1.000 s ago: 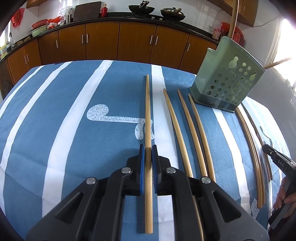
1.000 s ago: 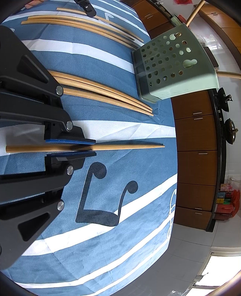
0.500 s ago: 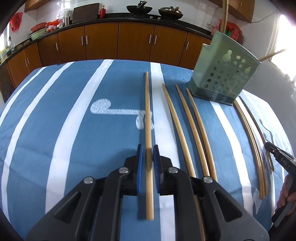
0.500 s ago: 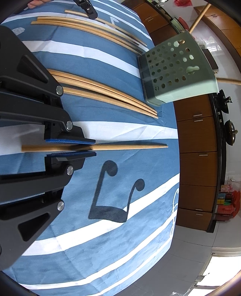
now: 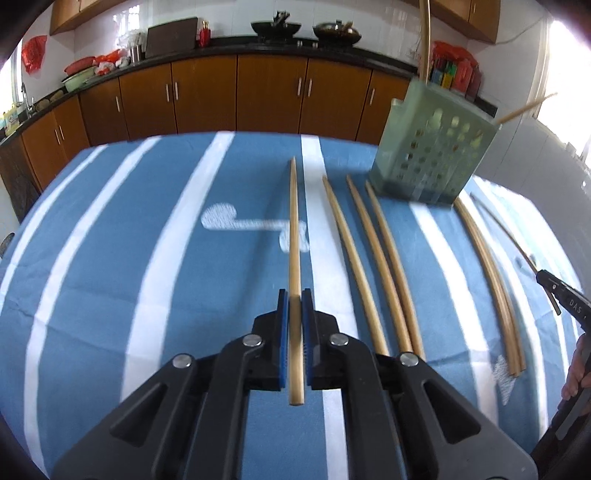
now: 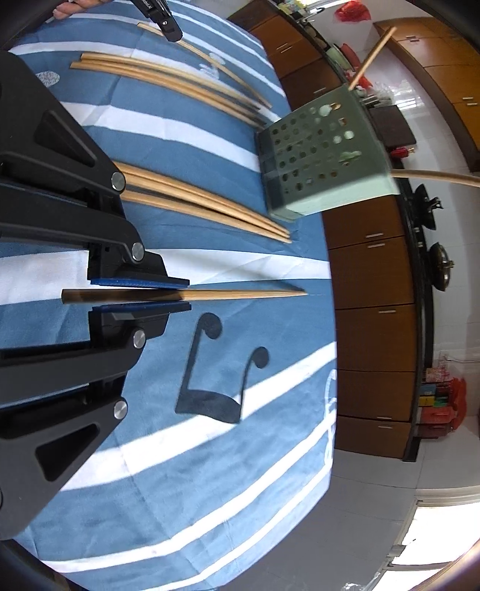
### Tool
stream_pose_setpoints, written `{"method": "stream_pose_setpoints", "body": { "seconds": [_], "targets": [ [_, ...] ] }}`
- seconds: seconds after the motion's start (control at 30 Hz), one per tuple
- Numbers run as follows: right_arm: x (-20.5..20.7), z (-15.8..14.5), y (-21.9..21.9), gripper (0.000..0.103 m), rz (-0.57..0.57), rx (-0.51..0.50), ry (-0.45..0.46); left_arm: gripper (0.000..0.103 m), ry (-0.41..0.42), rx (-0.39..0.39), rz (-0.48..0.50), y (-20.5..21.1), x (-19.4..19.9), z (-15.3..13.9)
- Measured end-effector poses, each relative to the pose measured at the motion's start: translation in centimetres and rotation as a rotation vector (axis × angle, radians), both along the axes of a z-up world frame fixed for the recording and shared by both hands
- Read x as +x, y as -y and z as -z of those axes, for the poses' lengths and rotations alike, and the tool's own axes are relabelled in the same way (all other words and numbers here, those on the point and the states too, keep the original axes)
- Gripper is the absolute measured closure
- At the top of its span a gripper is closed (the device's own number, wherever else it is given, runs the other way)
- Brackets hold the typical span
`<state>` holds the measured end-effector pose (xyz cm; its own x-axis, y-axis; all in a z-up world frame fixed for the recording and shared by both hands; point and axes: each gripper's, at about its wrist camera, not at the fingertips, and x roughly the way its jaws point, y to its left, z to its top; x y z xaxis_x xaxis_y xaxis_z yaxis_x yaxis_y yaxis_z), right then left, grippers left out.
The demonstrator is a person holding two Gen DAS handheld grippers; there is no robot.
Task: Organize utensils
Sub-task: 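Hold the chopsticks and lift them off the cloth with both tools, then carry both chopsticks over the green utensil holder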
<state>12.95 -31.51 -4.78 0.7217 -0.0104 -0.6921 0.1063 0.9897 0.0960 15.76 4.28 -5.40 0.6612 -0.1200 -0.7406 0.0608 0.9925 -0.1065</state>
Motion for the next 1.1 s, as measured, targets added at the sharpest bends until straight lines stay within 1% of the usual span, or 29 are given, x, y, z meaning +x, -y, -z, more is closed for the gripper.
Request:
{"method": "stream_pose_setpoints", "body": {
  "seconds": [0.13,0.3,0.53,0.67,0.8,0.9,0.97,1.1],
  "targets": [
    [-0.4,-1.9,0.4,0.096,0.007,0.001,0.056,0.095,0.064,-0.009,-0.008,-0.4,-0.6,-2.3],
    [-1.1,-4.4,0.8,0.096,0.008,0.009,0.137,0.095,0.15,-0.05,-0.027,-1.0,-1.3,-5.4],
    [-1.8,-7.5,1.4,0.096,0.008,0.019,0.227,0.095,0.25,-0.08,-0.03,-1.1,-1.8,-9.4],
    [-1.8,-8.7,1.6,0.096,0.005,0.025,0.261,0.095,0.289,-0.087,-0.024,-1.0,-1.9,-11.0],
    [-1.9,-9.6,1.5,0.096,-0.003,0.028,0.284,0.095,0.313,-0.089,-0.012,-0.7,-1.9,-12.5],
    [-2.0,-10.8,1.3,0.096,-0.017,0.036,0.31,0.095,0.328,-0.092,0.007,-0.5,-2.0,-13.6],
    [-2.0,-11.9,1.3,0.096,-0.029,0.051,0.327,0.095,0.344,-0.101,0.022,-0.3,-2.1,-14.7],
    [-1.9,-14.5,1.2,0.096,-0.073,0.119,0.368,0.095,0.381,-0.134,0.059,0.3,-2.2,-17.2]
  ]
}}
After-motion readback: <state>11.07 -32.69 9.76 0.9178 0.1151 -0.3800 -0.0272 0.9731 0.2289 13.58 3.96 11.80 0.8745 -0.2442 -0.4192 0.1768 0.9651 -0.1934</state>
